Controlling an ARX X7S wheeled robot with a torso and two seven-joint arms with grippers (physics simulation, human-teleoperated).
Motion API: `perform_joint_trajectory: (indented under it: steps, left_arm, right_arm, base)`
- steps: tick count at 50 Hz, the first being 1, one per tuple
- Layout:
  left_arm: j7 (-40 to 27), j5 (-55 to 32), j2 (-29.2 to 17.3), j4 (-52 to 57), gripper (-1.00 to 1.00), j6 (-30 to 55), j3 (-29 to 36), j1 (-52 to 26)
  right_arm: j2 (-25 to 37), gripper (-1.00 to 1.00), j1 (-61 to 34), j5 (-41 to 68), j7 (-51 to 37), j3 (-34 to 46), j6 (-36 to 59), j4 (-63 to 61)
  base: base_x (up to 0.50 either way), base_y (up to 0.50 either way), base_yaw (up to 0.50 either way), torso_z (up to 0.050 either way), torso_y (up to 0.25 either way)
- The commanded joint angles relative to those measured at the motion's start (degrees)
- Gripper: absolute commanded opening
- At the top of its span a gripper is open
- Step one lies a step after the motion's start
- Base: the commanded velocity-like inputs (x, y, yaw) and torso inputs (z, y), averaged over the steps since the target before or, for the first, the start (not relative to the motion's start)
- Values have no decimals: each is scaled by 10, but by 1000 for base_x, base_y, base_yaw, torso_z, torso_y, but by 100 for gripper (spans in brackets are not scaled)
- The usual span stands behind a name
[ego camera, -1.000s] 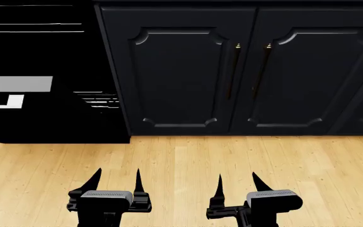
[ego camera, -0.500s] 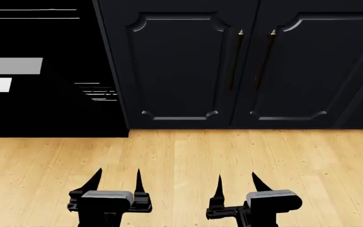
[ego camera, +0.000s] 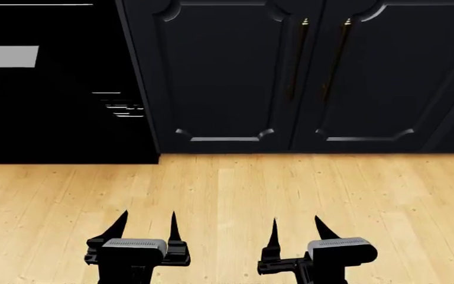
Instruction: Close the dishwasher door
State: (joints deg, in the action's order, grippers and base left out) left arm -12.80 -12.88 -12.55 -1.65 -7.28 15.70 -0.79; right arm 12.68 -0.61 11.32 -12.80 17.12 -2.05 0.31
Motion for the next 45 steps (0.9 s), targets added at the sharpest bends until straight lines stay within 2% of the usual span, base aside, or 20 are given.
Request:
perform_joint_trajectory:
  steps: [1, 7, 40, 45]
  left_arm:
    - [-2, -2, -2, 0, 100, -1, 3, -1]
    - [-1, -9, -4, 3, 100, -1, 3, 1]
    - [-1, -27, -10, 7, 100, -5, 10, 1]
    - [-3, -27, -12, 8, 100, -4, 11, 1]
  right_arm:
    - [2, 100, -1, 2, -2, 3, -1, 1]
    - [3, 100, -1, 4, -3, 3, -1, 0]
    - [10, 100, -3, 9, -9, 14, -5, 0]
    - [12, 100, -2, 9, -11, 15, -4, -1]
  base:
    - [0, 0, 0, -50, -8]
    - [0, 0, 0, -48, -6]
    - [0, 0, 0, 0, 0]
    - [0, 252, 0, 0, 0]
